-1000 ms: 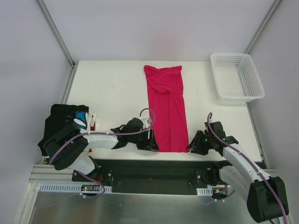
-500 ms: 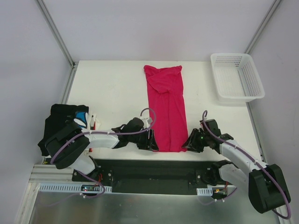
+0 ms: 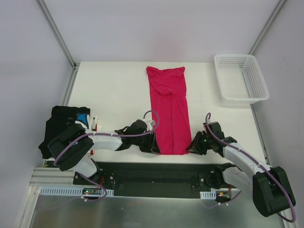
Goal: Fold and stack the t-shirts
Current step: Grab the bottom of the folded rectangular tshirt with both arms
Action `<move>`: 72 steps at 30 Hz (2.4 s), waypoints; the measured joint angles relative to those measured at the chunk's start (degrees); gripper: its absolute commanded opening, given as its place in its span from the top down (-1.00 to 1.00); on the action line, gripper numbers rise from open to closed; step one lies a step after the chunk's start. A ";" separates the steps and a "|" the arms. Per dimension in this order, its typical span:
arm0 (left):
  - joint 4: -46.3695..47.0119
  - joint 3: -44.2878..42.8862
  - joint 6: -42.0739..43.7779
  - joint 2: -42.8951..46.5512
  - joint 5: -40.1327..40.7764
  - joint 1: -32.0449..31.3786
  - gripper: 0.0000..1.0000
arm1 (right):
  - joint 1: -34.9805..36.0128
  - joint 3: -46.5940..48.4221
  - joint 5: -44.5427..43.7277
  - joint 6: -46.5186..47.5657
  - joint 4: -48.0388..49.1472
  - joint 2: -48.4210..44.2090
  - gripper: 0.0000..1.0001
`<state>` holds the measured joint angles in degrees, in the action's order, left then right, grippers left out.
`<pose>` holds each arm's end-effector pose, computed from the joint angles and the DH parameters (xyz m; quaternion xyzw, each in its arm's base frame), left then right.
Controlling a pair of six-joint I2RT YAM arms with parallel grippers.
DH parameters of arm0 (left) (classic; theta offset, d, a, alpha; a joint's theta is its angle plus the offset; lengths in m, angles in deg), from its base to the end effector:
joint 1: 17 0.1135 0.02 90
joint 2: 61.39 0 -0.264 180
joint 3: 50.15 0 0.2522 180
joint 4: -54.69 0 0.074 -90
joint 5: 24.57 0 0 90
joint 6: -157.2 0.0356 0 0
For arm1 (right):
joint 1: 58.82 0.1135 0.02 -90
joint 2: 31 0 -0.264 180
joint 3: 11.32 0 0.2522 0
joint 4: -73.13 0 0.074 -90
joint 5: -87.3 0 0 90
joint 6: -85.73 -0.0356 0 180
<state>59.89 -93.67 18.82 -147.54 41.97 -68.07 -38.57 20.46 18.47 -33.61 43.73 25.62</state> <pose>0.1602 -0.2209 0.1413 0.1106 0.8755 -0.4486 0.1412 0.1515 0.0696 0.1410 0.0179 0.9370 0.2853 0.2007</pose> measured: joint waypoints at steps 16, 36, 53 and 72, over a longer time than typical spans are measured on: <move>-0.20 -2.64 1.05 -2.71 -0.17 0.00 0.49 | 0.07 -0.07 -1.25 0.24 -0.85 -0.81 0.67; -1.73 -4.17 2.84 -3.74 -1.66 0.00 1.00 | 0.15 0.09 -0.90 0.81 0.15 0.83 0.98; -9.01 0.81 4.13 7.04 -1.57 0.00 1.00 | 3.02 -0.09 -2.25 1.25 -5.42 -5.97 0.98; -13.51 7.10 0.39 21.97 1.57 -3.19 1.00 | 24.55 -0.09 -8.55 -8.28 -12.24 -15.21 0.98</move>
<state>46.38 -86.56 19.21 -125.58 43.54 -71.26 -14.03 20.38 9.93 -41.90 31.49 10.41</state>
